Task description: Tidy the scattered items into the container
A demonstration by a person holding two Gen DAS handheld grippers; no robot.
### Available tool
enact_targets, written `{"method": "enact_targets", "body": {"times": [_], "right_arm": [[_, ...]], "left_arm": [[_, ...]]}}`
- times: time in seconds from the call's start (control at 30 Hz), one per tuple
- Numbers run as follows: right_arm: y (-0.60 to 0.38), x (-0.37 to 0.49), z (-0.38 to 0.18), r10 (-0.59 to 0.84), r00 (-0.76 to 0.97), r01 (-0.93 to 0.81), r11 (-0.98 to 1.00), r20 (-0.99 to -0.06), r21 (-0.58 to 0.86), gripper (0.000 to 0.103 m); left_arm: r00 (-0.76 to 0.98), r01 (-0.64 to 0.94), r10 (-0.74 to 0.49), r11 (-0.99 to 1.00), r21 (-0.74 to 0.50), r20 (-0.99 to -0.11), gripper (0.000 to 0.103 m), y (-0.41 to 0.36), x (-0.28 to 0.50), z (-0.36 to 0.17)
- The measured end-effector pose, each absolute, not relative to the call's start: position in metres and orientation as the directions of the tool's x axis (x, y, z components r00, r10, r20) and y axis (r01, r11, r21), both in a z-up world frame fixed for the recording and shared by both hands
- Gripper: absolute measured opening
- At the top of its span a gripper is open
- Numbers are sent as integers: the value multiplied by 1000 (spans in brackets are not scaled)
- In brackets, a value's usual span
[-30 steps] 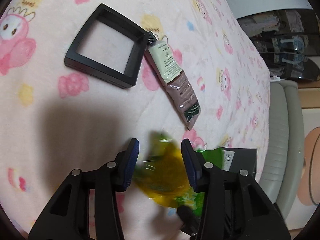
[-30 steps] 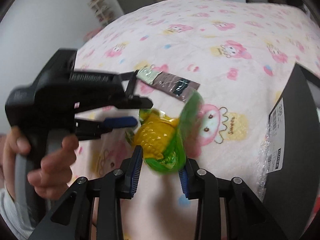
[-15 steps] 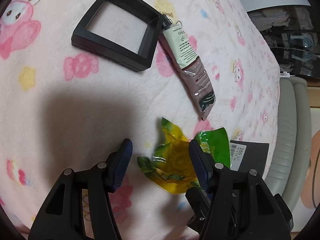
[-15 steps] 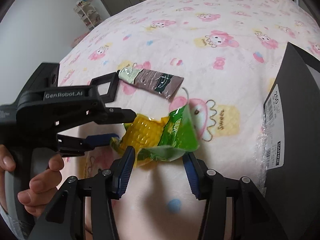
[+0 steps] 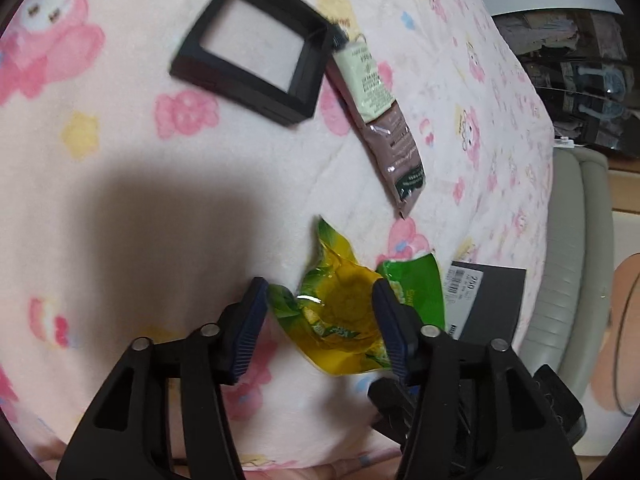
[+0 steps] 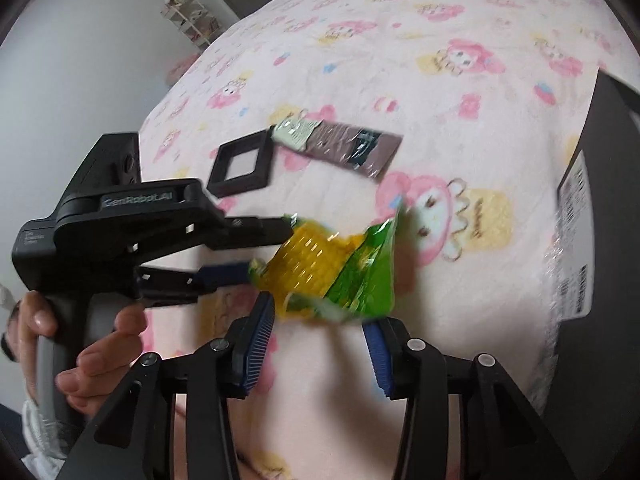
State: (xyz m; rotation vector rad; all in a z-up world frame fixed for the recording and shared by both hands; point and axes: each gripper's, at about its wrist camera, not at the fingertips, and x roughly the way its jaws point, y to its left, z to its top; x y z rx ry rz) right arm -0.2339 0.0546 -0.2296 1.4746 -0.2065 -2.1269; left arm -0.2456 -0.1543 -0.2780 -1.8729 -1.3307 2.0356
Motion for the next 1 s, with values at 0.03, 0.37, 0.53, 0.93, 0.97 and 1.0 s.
{"method": "enact_targets", "body": {"times": [0.03, 0.37, 0.53, 0.93, 0.97, 1.0], "right_arm": [[57, -236, -232, -501, -269, 325, -851, -822, 412, 42], [65, -244, -241, -545, -264, 294, -831, -796, 471, 37], [63, -235, -223, -543, -285, 326, -830, -790, 453, 37], [75, -218, -171, -511, -326, 370, -843, -795, 391, 37], [76, -215, -165, -506, -332, 382, -844, -796, 377, 37], [78, -213, -158, -499, -340, 397, -845, -797, 359, 37]], "left_arm": [[-249, 476, 585, -620, -624, -772, 66, -153, -246, -279], [-243, 424, 611, -632, -649, -754, 58, -142, -246, -271], [-272, 371, 597, -659, -654, -755, 48, -138, -239, -248], [-344, 218, 674, -620, -754, -654, 46, -125, -216, -205], [-349, 214, 680, -612, -762, -644, 46, -122, -215, -201], [-353, 209, 687, -604, -769, -635, 46, -118, -215, -197]]}}
